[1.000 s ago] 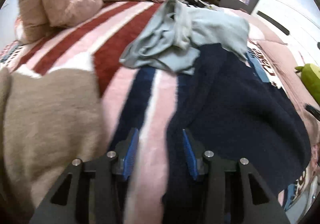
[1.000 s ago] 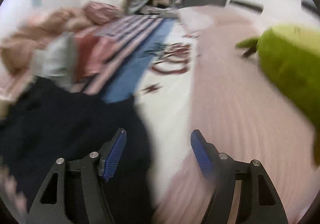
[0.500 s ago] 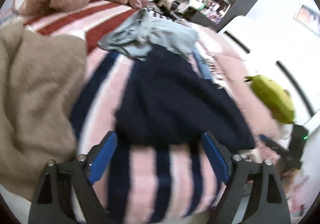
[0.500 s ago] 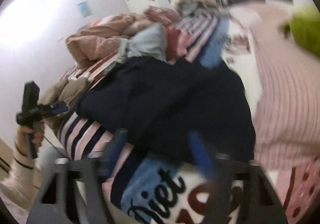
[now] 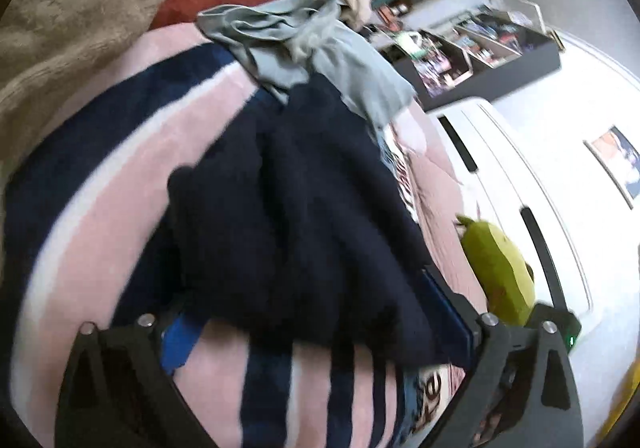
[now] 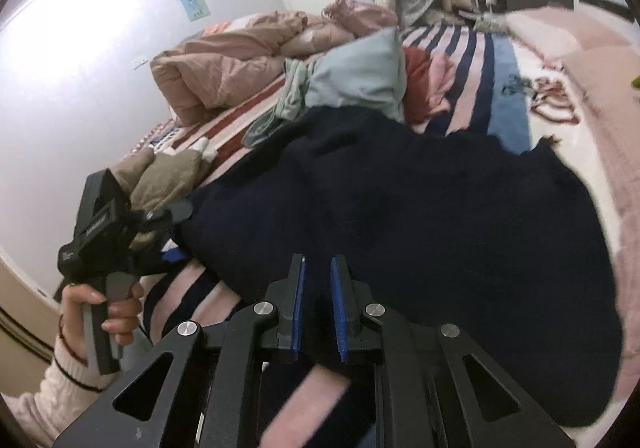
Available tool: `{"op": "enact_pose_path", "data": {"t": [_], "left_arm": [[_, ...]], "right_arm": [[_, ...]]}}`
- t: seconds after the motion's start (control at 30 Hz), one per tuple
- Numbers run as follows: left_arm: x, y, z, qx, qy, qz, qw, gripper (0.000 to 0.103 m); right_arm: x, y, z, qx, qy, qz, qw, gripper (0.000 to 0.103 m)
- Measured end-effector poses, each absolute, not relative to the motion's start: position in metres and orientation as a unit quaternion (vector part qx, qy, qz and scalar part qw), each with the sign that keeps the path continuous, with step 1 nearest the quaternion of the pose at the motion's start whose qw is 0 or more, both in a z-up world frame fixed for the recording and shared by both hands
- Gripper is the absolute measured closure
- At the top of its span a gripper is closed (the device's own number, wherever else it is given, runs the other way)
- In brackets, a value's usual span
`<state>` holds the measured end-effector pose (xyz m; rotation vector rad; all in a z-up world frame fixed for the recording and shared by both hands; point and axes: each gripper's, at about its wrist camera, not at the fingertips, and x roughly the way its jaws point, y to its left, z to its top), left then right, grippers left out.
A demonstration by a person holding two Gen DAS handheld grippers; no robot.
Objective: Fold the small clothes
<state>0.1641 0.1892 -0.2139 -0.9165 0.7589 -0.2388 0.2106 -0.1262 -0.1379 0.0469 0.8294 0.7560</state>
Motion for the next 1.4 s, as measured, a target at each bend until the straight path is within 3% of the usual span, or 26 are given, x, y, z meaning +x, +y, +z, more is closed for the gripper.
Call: {"op": "enact_pose_path", "data": {"t": [0.13,0.23,0.3,0.47,0.57,0.73,1.1,1.4], "left_arm": [[0.184,0.183,-0.213,-0.411,0.353,-0.084,0.836,0.011],[0.190,0.181,-0.216,-0.397,0.362,-0.065,0.841,0.033],[0.194,0.183,-0.218,-0.396,0.366,-0.070,0.839,0.040],[0.196,0.184,-0.204,-0.371,0.373,-0.082,0.847,0.071],[0.193,0.178,-0.181,-0.338,0.356,-0.093,0.866,0.075],[0.196,0.156,-0.146,-0.283,0.337,-0.096,0.893,0.077],[0.215,0.052,-0.074,-0.182,0.306,-0.158,0.921,0.082],[0.239,-0.100,-0.086,-0.116,0.354,-0.283,0.884,0.084]], "right_arm": [[0.230,-0.115,-0.162,0.017,0.434,0.330,0.838,0.101],[0.236,-0.113,-0.173,0.019,0.443,0.323,0.836,0.103],[0.236,-0.113,-0.173,0.020,0.441,0.322,0.837,0.103],[0.238,-0.118,-0.170,0.035,0.449,0.337,0.827,0.098],[0.233,-0.127,-0.159,0.054,0.447,0.360,0.817,0.083],[0.217,-0.164,-0.135,0.053,0.408,0.363,0.836,0.073],[0.199,-0.306,-0.119,0.130,0.351,0.281,0.884,0.070],[0.177,-0.380,-0.125,0.173,0.334,0.248,0.893,0.070]]}}
